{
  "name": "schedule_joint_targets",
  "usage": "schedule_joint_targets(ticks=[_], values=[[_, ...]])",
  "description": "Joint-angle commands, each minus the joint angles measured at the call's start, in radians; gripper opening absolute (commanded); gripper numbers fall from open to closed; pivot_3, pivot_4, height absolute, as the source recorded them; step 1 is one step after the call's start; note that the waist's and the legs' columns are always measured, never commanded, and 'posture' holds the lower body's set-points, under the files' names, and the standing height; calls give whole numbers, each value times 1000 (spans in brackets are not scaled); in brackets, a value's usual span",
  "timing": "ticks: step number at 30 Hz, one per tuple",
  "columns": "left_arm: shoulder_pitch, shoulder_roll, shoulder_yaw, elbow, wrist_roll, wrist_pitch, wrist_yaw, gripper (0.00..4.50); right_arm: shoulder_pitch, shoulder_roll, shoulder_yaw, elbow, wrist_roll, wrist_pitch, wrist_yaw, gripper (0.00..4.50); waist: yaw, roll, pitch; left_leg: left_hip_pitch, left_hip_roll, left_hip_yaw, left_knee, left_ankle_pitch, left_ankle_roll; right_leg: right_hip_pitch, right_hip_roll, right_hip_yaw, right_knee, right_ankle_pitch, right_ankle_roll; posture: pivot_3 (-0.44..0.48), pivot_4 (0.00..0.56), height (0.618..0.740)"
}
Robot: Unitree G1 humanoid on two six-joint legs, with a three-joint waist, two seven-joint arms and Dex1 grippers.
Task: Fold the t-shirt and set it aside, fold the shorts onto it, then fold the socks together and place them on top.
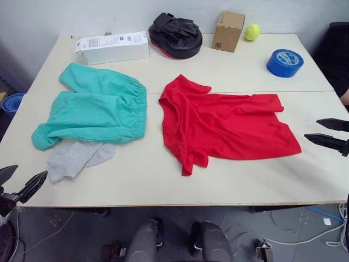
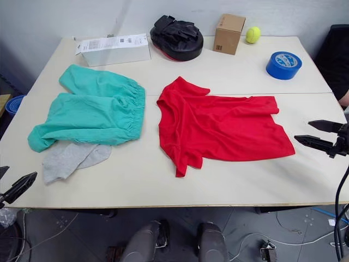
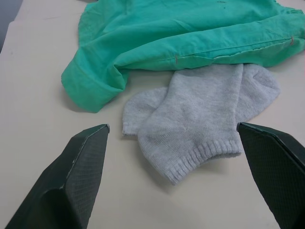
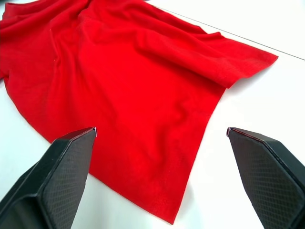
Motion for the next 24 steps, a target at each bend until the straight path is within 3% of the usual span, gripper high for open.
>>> schedule_joint_targets(ticks=[1,12,24], values=[[-5,5,22,-7,-1,-8,0,4500,-4,-45,-38,-35,24,5,-4,4455,-5,0,0,0,0,0,0,0,0,0,0,0,0,0,0,0,150,740],[-3,-13,3,-20,8,-7,10,4500,5,-47,-37,-51,30,5,-15,4455,-8,0,0,0,0,0,0,0,0,0,0,0,0,0,0,0,150,740],[-68,38,-36,7,19,4,-6,4500,62,-54,-59,-139,49,6,-36,4455,-5,0,0,0,0,1,0,0,0,-1,0,1,0,0,0,0,150,740]])
